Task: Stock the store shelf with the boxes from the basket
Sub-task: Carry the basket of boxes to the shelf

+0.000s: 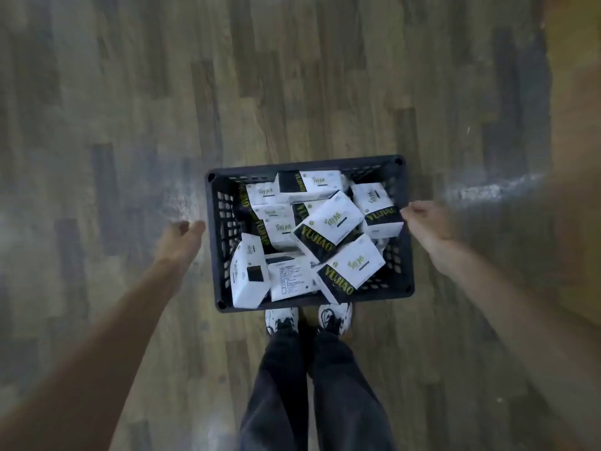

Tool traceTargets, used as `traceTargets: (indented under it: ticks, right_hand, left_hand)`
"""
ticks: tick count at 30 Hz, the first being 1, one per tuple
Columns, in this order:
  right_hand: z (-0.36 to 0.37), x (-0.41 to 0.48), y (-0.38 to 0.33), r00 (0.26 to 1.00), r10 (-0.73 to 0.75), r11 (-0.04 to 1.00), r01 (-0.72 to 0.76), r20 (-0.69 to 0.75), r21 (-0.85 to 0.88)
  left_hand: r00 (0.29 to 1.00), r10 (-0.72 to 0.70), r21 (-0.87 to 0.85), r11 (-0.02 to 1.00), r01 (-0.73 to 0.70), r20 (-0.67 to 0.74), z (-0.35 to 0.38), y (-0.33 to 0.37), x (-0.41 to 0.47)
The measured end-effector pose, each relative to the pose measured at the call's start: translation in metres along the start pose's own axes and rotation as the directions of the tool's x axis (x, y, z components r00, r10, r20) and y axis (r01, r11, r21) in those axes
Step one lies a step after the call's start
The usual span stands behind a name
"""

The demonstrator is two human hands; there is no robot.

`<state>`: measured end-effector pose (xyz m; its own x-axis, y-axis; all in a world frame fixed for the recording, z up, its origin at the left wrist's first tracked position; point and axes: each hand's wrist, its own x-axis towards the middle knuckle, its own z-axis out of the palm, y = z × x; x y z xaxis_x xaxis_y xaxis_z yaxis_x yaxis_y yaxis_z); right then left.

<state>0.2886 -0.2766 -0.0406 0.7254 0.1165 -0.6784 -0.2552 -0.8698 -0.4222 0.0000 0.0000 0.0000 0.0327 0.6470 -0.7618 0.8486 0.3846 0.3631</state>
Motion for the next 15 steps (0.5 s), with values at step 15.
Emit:
traceTargets:
  ticks: [15]
  right_hand:
    - [0.078, 0.089, 0.103, 0.919, 0.005, 1.0, -0.008, -0.395, -0.005]
  left_hand:
    - [0.974, -0.072, -0.084, 0.995, 0.055, -0.217, 0.093, -0.075, 0.094]
